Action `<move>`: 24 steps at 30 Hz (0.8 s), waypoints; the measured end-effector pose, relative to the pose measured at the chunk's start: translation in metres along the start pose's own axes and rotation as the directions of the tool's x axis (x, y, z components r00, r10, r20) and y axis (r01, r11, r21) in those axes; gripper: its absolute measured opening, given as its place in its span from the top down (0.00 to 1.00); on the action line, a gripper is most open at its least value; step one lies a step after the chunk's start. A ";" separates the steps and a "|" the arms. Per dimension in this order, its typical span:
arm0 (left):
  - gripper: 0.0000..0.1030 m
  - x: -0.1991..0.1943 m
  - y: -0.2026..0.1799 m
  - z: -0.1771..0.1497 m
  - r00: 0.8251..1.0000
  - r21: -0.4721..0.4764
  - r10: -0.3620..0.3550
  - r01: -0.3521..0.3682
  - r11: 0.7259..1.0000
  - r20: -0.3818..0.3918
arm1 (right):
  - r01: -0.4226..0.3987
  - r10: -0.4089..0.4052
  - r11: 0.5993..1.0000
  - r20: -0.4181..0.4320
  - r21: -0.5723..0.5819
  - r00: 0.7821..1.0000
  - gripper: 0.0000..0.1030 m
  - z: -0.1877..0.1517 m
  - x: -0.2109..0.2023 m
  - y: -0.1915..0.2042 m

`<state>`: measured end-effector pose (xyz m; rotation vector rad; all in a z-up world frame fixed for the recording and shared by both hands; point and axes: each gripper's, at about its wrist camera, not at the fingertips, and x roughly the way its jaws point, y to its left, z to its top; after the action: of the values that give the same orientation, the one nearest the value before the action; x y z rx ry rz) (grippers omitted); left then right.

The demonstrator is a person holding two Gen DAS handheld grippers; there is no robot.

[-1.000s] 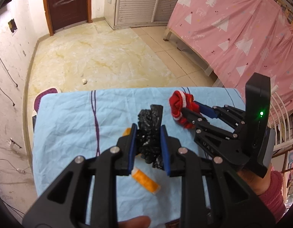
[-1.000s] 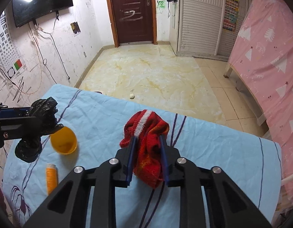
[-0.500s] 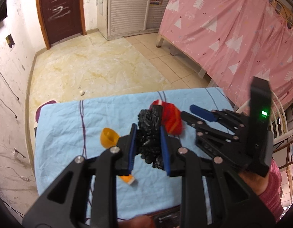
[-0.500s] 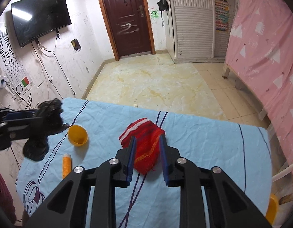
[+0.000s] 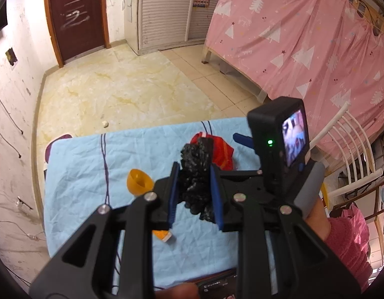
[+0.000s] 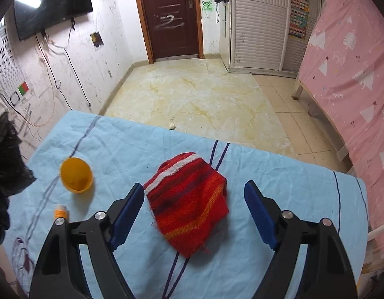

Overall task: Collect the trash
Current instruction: 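Lift the black bag with the left tool while the right tool lifts the red sock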

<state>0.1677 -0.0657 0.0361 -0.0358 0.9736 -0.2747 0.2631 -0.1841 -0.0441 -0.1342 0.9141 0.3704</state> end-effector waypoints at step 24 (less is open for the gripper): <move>0.78 0.003 0.011 -0.004 1.000 -0.025 0.011 -0.011 1.000 -0.013 | -0.070 0.069 0.996 0.013 0.056 0.998 0.82 -0.004 -0.013 0.003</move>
<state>0.1686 -0.0559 0.0296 -0.0514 0.9896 -0.2527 0.2517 -0.1852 -0.0362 -0.0486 0.9193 0.4089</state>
